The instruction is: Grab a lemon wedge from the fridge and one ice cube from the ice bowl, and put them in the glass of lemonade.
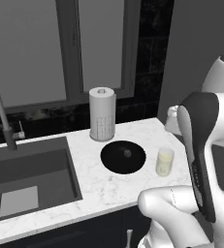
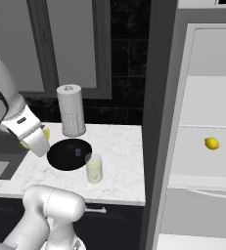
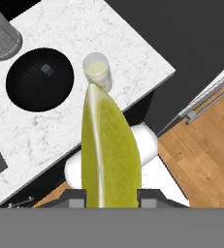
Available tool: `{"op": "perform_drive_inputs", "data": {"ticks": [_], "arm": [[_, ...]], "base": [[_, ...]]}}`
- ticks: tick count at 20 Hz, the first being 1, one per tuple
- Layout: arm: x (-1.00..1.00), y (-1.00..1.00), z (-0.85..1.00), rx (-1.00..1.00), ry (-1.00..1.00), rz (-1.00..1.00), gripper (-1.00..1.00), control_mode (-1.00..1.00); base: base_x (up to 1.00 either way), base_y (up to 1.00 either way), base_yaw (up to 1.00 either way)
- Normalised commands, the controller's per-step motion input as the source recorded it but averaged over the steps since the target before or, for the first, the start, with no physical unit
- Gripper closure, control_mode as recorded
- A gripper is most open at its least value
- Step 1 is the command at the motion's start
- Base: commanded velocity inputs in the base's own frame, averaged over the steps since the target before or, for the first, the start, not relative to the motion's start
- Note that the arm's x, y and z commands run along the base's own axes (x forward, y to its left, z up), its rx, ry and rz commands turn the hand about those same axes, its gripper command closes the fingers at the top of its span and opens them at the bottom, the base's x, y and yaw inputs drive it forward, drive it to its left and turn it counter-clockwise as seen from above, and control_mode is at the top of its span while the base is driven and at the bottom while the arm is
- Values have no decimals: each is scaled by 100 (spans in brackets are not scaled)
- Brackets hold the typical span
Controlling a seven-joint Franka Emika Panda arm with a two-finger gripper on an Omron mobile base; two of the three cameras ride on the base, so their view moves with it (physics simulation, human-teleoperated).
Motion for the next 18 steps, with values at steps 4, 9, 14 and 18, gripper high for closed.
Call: {"op": "perform_drive_inputs", "data": {"ticks": [4,9,14,18], "arm": [[21,-22,-44,-11,-8,0,100,-100],[13,-24,-67,-4,-9,3,100,-100],[37,-34,-47,19,0,0,100,-100],[61,-25,-5,24,9,0,100,-100]], "base": [[0,0,0],[0,0,0],[0,0,0],[0,0,0]]}}
